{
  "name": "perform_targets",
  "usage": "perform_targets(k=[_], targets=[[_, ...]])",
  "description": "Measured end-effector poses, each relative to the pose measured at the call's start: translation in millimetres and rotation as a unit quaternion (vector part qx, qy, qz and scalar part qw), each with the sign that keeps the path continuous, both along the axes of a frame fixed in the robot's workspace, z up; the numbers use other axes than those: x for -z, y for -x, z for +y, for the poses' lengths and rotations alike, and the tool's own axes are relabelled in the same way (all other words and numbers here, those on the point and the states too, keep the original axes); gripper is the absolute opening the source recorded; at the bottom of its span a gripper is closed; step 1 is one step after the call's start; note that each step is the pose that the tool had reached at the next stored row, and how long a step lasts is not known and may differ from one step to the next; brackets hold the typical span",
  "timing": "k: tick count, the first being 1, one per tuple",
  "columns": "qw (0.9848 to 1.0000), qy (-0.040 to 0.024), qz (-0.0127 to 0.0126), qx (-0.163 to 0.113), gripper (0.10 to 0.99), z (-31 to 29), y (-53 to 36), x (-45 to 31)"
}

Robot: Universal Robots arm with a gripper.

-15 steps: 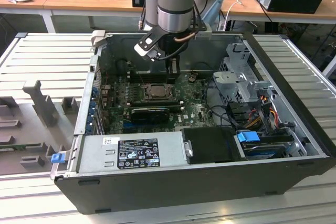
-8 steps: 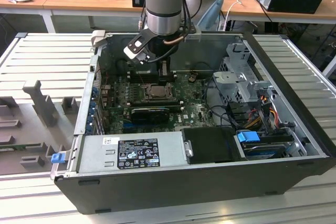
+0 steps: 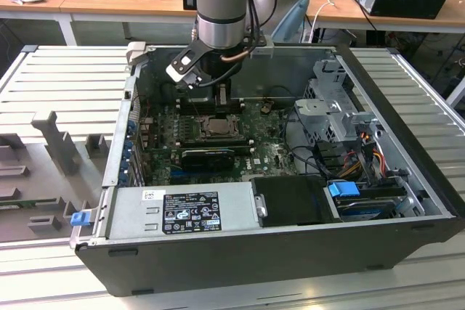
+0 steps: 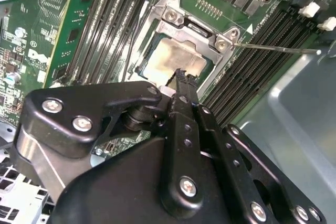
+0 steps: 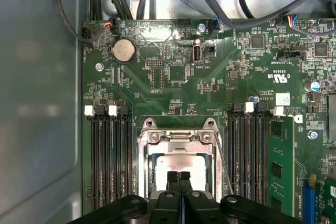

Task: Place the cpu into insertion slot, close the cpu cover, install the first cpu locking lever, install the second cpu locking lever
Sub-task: 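Install the first cpu locking lever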

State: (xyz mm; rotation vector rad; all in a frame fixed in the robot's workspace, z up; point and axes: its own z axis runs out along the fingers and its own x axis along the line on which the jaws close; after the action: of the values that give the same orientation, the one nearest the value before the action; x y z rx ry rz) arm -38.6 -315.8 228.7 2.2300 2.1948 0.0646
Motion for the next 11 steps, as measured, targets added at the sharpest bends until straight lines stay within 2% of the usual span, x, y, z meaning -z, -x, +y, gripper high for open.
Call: perform_targets(k=[4,9,11], targets=[[1.0,-0.0001,0.0,0.0,0.106,0.0,0.1,-2.5],[1.0,0.0,0.0,0.0,0.106,0.0,0.0,-9.8],[1.0,0.0001,0.0,0.0,0.106,0.0,0.1,-17.9]])
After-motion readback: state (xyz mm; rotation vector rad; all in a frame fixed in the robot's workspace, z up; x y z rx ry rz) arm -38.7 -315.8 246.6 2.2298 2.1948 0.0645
